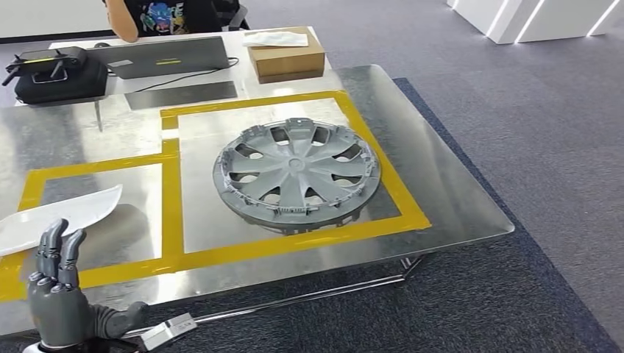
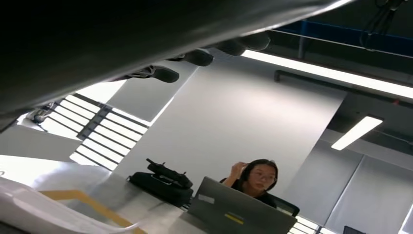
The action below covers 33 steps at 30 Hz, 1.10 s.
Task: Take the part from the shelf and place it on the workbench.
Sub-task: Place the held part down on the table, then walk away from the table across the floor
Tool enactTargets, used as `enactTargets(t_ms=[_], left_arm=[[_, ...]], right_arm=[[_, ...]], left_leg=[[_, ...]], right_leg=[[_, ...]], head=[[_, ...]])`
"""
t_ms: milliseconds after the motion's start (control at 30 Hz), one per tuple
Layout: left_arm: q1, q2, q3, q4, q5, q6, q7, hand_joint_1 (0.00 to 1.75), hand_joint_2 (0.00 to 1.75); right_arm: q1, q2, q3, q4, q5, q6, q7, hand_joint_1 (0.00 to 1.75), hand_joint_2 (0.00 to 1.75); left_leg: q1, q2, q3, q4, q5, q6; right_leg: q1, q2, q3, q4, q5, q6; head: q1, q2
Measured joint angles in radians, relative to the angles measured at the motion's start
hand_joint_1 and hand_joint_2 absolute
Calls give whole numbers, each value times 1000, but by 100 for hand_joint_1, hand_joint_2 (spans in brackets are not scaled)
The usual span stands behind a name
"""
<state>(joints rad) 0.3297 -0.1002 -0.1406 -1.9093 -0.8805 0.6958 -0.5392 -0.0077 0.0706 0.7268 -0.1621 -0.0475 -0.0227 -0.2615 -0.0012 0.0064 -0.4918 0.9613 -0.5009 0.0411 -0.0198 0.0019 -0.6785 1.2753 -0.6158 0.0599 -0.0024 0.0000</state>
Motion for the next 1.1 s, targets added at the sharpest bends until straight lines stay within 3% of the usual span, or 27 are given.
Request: enactTargets(t_ms=[33, 133, 200, 267, 333, 367, 433, 467, 500, 533, 567, 633, 700, 733, 800, 833, 867, 933, 967, 1000, 1033, 1067, 1100], left_arm=[[3, -4, 0, 3, 10, 0, -2, 0, 0], [10, -16, -1, 9, 34, 0, -10, 0, 0], [14, -23, -3, 12, 47, 0, -15, 0, 0], [19, -31, -5, 16, 59, 0, -18, 0, 0], [26, -41, -5, 19, 69, 0, -19, 0, 0], [29, -46, -5, 19, 74, 0, -20, 0, 0], [35, -55, -5, 20, 89, 0, -27, 0, 0], [39, -60, -5, 21, 98, 0, -33, 0, 0], [42, -65, -4, 22, 107, 0, -39, 0, 0], [45, -69, -4, 23, 114, 0, -45, 0, 0], [46, -73, -3, 24, 119, 0, -49, 0, 0], [47, -81, -1, 24, 124, 0, -53, 0, 0], [48, -88, 0, 24, 128, 1, -56, 0, 0], [49, -90, 1, 24, 131, 1, -58, 0, 0], [51, -95, 4, 25, 135, 1, -63, 0, 0], [51, -98, 5, 25, 137, 1, -66, 0, 0], [52, -102, 6, 25, 137, 2, -67, 0, 0], [54, -107, 8, 27, 143, 2, -68, 0, 0], [55, -108, 9, 28, 148, 2, -68, 0, 0], [56, -108, 9, 30, 153, 2, -68, 0, 0], [56, -109, 9, 32, 157, 2, -68, 0, 0], [56, -109, 10, 34, 159, 2, -68, 0, 0], [56, -109, 10, 35, 161, 2, -68, 0, 0]], right_arm=[[0, 0, 0, 0, -2, 0, 0, 0, 0], [-1, 2, 0, 0, -3, 0, 0, 0, 0], [-3, 5, 0, 0, -3, -2, 1, 0, 0], [-3, 8, 0, 0, -3, -3, 1, 0, 0], [-3, 9, 0, 0, -3, -3, 1, 0, 0], [-2, 10, 0, 0, -3, -3, 0, 0, 0], [-1, 10, 0, 0, -3, -3, -2, 0, 0], [0, 9, 0, 0, -3, -3, -3, 0, 0], [1, 9, 0, 0, -3, -3, -5, 0, 0], [2, 9, 0, 0, -3, -3, -8, 0, 0], [3, 9, 0, 0, -3, -3, -10, 0, 0], [3, 10, 0, 0, -3, -3, -14, 0, 0], [4, 11, 0, 0, -4, -3, -14, 0, 0], [4, 11, 0, 0, -4, -3, -15, 0, 0], [5, 10, 0, 0, -4, -3, -15, 0, 0], [5, 10, -1, 0, -4, -3, -15, 0, 0], [5, 9, -1, 0, -4, -3, -15, 0, 0], [5, 8, -1, 0, -4, -4, -16, 0, 0], [4, 8, -1, 0, -4, -5, -16, 0, 0], [4, 8, -2, 0, -4, -6, -16, 0, 0], [5, 7, -2, 0, -4, -6, -16, 0, 0], [5, 6, -2, 0, -4, -7, -16, 0, 0], [6, 5, -2, 0, -4, -7, -16, 0, 0]], left_leg=[[1, 0, 0, 1, 1, -2], [5, -2, -5, 12, -2, -15], [2, -4, -14, 23, -2, -28], [1, -5, -21, 30, 1, -40], [4, -5, -32, 51, -24, -50], [5, -5, -47, 87, -56, -54], [7, -5, -95, 208, -136, -60], [7, -4, -116, 267, -165, -60], [7, -5, -123, 301, -173, -58], [7, -5, -113, 298, -161, -53], [6, -5, -83, 257, -133, -46], [-2, -4, 7, 115, -81, -23], [-11, -2, 63, 17, -64, -11], [-15, -2, 69, 0, -64, -9], [-17, 2, 60, -9, -45, -6], [-15, 5, 52, -14, -32, 0], [-12, 9, 42, -19, -19, 5], [-9, 18, 13, -21, 5, 11], [-9, 24, -2, -20, 15, 11], [-10, 31, -17, -19, 26, 10], [-9, 38, -31, -16, 35, 8], [-9, 46, -45, -12, 43, 6], [-8, 54, -57, -6, 49, 2]], right_leg=[[-1, -1, 13, -14, 18, 3], [-6, -1, 123, -203, 98, 8], [-5, 3, 158, -266, 102, 0], [-4, 6, 152, -269, 104, -16], [-5, 5, 143, -270, 111, -33], [-5, 3, 137, -271, 116, -42], [-1, -1, 120, -271, 127, -55], [3, -4, 110, -270, 133, -59], [7, -5, 100, -270, 140, -61], [11, -6, 90, -269, 148, -62], [15, -6, 82, -269, 155, -62], [22, -5, 69, -269, 170, -60], [23, -6, 62, -270, 185, -52], [21, -7, 61, -272, 193, -45], [17, -6, 57, -274, 203, -32], [17, -5, 50, -265, 188, -27], [16, -4, 38, -240, 156, -23], [14, -3, 4, -130, 53, -14], [12, -3, -7, -65, 16, -9], [10, -3, -10, -16, 2, -4], [8, -4, 2, 2, 15, 0], [6, -6, 32, -15, 43, 3], [3, -15, 79, -68, 72, 6]], head=[[0, 0], [2, 0], [2, 0], [0, 0], [-2, 0], [-3, 0], [-5, 0], [-5, 0], [-5, 0], [-5, 0], [-5, 0], [-5, 0], [-4, 0], [-4, 0], [-6, 0], [-6, 0], [-4, 0], [1, 0], [3, 0], [4, 0], [4, 0], [5, 0], [5, 0]])
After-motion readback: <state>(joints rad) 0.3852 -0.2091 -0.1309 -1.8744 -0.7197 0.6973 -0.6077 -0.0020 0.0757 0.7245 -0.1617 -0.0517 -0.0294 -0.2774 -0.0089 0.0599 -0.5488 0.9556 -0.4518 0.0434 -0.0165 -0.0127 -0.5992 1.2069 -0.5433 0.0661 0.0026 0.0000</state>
